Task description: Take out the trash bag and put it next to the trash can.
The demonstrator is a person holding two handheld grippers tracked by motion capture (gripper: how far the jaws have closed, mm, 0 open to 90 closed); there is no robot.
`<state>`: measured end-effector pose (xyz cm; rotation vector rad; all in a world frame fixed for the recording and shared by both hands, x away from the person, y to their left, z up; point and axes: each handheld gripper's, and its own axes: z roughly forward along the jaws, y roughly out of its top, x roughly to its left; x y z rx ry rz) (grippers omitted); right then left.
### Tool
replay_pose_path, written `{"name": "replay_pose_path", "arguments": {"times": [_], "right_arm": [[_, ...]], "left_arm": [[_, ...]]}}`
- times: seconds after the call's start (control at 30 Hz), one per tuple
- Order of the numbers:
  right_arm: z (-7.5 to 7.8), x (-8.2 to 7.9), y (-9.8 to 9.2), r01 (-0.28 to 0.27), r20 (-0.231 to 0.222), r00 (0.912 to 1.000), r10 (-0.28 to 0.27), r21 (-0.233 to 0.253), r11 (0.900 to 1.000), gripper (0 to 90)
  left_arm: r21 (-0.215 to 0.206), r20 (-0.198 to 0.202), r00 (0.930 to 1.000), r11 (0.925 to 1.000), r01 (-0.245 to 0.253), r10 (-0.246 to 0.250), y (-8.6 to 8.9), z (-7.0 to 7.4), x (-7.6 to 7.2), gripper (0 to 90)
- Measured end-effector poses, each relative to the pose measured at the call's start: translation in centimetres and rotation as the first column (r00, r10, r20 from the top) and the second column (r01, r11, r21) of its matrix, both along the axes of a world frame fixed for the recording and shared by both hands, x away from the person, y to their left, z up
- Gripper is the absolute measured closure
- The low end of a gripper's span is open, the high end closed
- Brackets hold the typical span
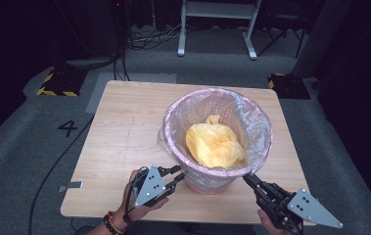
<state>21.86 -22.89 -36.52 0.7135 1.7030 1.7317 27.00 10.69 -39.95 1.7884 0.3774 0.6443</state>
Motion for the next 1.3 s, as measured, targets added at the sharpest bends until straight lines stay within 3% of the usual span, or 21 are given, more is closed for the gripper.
{"name": "replay_pose_path", "arguments": {"times": [0.1,0.23,0.3,0.37,0.47,0.53,0.6,0.67,0.77,0.83,0.97,1.17,1.3], "right_arm": [[0.1,0.1,0.2,-0.015,-0.004,0.9999,0.015,0.006,1.000,90.0],[0.4,-0.3,1.1,-0.025,0.014,0.9996,0.025,-0.032,0.999,90.0],[0.5,-0.4,1.2,-0.040,0.007,0.9992,0.040,-0.053,0.998,90.0],[0.5,-0.5,1.6,-0.040,0.009,0.9991,0.041,-0.072,0.997,90.0],[0.5,-0.6,2.0,-0.042,0.019,0.9989,0.044,-0.084,0.996,90.0],[0.5,-0.5,2.0,-0.053,0.019,0.9983,0.055,-0.077,0.996,90.0],[0.4,-0.5,1.9,-0.054,0.026,0.9981,0.056,-0.083,0.995,90.0],[0.4,-0.6,1.9,-0.055,0.027,0.9979,0.058,-0.088,0.995,90.0],[0.5,-0.5,1.9,-0.043,0.030,0.9985,0.046,-0.096,0.994,90.0],[0.5,-0.5,1.9,-0.043,0.028,0.9986,0.045,-0.094,0.995,90.0],[0.5,-0.5,2.5,-0.052,0.035,0.9978,0.056,-0.103,0.993,90.0],[0.4,-0.5,3.4,-0.079,0.039,0.9957,0.084,-0.119,0.990,90.0],[0.5,-0.4,3.6,-0.092,0.038,0.9945,0.097,-0.122,0.988,90.0]], "left_arm": [[0.006,0.015,0.9995,0.9996,-0.026,0.026,-0.1,0.0,-0.1,86.1],[0.020,0.028,0.9979,0.9981,-0.058,0.058,0.0,0.0,-0.4,90.0],[0.045,0.036,0.9986,0.9982,-0.041,0.039,-0.3,0.0,-0.7,90.0],[0.090,0.076,0.9971,0.9959,-0.008,0.001,-1.0,-0.1,-1.3,90.0],[0.085,0.107,0.9938,0.9962,0.018,-0.027,-1.5,0.0,-2.0,89.1],[0.056,0.118,0.9930,0.9984,0.001,-0.007,-1.4,0.1,-2.4,73.3],[0.007,0.100,0.9950,0.9999,-0.012,0.011,-1.0,0.0,-2.6,59.1],[-0.032,0.093,0.9956,0.9995,-0.008,0.011,-0.5,-0.1,-2.7,53.0],[-0.055,0.119,0.9916,0.9976,-0.043,0.049,0.3,-0.1,-3.3,43.9],[-0.062,0.118,0.9929,0.9980,-0.007,0.014,1.0,0.0,-3.6,35.3],[-0.036,0.171,0.9852,0.9992,0.020,-0.014,0.6,0.4,-5.0,33.8],[0.070,0.248,0.9674,0.9970,0.035,-0.051,-3.0,0.6,-5.8,34.3],[0.077,0.237,0.9703,0.9966,0.031,-0.049,-4.0,0.8,-5.2,42.8]]}}
